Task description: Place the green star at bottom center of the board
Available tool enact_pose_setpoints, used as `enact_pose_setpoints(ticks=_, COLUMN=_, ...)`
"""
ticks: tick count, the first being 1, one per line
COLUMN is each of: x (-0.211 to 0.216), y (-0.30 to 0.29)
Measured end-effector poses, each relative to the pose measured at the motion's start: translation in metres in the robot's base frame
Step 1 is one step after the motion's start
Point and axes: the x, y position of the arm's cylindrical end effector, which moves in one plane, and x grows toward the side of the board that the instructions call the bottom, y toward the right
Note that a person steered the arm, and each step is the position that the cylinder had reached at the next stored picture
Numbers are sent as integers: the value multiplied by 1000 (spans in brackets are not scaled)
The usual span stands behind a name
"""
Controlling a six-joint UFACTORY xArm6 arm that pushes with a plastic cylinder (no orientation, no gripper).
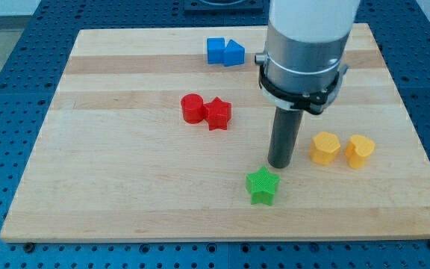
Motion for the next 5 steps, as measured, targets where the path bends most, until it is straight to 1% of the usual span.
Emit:
enact_pose_setpoints(ticks=1, x=22, y=4)
enact_pose_setpoints(ticks=3, x=22, y=4)
enact_pose_setpoints(ticks=5, x=22, y=-16)
